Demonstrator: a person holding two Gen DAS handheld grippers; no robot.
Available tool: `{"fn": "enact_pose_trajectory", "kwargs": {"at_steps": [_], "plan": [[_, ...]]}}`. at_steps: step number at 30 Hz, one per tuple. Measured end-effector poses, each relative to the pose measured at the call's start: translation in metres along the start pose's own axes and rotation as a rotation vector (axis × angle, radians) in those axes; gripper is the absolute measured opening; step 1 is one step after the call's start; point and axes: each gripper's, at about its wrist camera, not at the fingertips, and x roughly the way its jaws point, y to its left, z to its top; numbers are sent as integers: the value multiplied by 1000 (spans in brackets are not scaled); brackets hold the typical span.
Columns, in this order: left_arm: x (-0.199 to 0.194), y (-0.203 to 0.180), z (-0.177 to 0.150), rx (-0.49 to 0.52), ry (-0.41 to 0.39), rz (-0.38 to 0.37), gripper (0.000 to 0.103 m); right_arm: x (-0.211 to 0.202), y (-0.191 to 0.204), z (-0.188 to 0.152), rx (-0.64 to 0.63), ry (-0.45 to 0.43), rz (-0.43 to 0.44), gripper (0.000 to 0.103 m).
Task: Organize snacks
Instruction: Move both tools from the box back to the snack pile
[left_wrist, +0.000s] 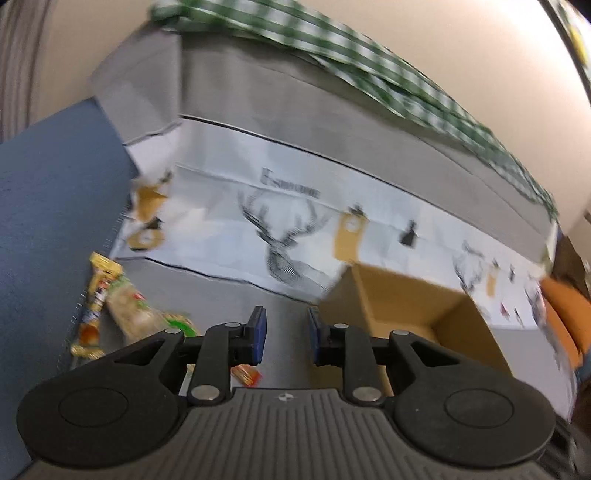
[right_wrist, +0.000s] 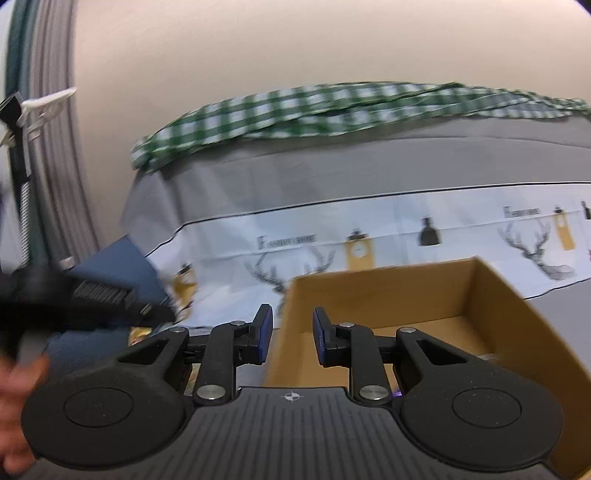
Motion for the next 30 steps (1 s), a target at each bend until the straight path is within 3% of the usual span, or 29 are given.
{"fn": "enact_pose_trajectory", "kwargs": {"at_steps": [2,4,5,9,13,17,20,24,27,30], "plan": [[6,16,-10,21,-9,30,28,5,16,-4,-33,8,27,25],[18,30,-14,6,81,145,27,10,29,-9,-61,22,51,25],[20,37,-11,-16,89,168,27,13,36,-12,-72,31,64,25],[12,69,3,-139,53,170,30,34,63,-21,-110,68,86,25],[14,96,7,-241,77,206,32,59,80,-31,-108,107,94,25],[26,110,6,-340,102,196,38,98,87,-41,-98,166,45,25],[37,110,4,-353,119,191,46,132,88,-50,-112,221,-7,28],[50,109,4,-360,125,194,60,170,87,-61,-124,278,-76,45],[62,111,5,-378,134,202,62,194,87,-69,-136,350,-70,63],[76,113,8,-384,145,218,66,205,90,-77,-165,375,-72,67]]}}
